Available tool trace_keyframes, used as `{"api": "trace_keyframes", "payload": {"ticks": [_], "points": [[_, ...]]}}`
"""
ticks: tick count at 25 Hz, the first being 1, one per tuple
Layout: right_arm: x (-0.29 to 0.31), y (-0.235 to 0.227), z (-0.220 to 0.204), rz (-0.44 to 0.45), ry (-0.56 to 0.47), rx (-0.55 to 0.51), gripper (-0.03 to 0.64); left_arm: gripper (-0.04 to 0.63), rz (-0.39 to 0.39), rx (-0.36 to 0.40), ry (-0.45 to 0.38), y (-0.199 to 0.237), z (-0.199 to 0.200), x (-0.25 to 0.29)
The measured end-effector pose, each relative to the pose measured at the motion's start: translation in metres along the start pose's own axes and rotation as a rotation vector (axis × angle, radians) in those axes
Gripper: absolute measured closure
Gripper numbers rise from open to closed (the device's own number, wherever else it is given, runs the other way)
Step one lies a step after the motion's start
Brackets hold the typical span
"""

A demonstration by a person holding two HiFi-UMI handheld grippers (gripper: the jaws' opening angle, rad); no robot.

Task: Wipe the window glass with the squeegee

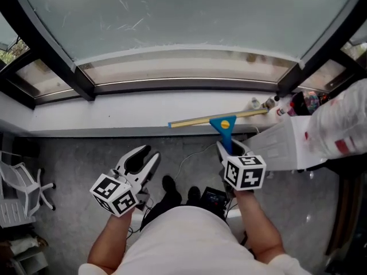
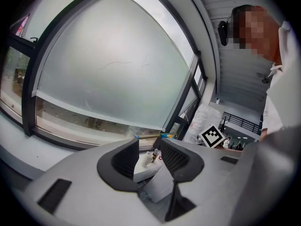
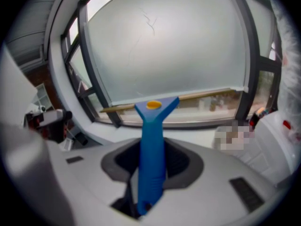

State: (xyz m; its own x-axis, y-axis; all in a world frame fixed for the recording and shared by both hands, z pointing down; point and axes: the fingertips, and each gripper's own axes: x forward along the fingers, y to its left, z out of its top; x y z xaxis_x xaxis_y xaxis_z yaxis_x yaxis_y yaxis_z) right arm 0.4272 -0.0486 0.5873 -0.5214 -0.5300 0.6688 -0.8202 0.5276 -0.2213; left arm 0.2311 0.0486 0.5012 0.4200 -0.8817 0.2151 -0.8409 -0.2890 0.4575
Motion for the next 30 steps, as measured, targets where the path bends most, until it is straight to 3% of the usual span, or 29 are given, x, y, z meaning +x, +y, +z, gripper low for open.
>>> {"api": "trace_keyframes", "payload": {"ticks": [7,13,30], "points": [[-0.024,-0.004,-0.021,0.059,0.007,-0.050,0.471,0.430,0.045,-0.017,-0.027,-0.044,-0.027,-0.015],[-0.043,0.003,-0.029,0.072,-0.003,-0.056,0.471,0.429,0.054,-0.004,-0.039,-0.057,-0.031,-0.034],[-0.055,0.037,-0.018,-0.005,-0.068,-0.022,0.471,0.430,-0.054,0.025,-0.003,-0.040,-0.014,-0.059]]}}
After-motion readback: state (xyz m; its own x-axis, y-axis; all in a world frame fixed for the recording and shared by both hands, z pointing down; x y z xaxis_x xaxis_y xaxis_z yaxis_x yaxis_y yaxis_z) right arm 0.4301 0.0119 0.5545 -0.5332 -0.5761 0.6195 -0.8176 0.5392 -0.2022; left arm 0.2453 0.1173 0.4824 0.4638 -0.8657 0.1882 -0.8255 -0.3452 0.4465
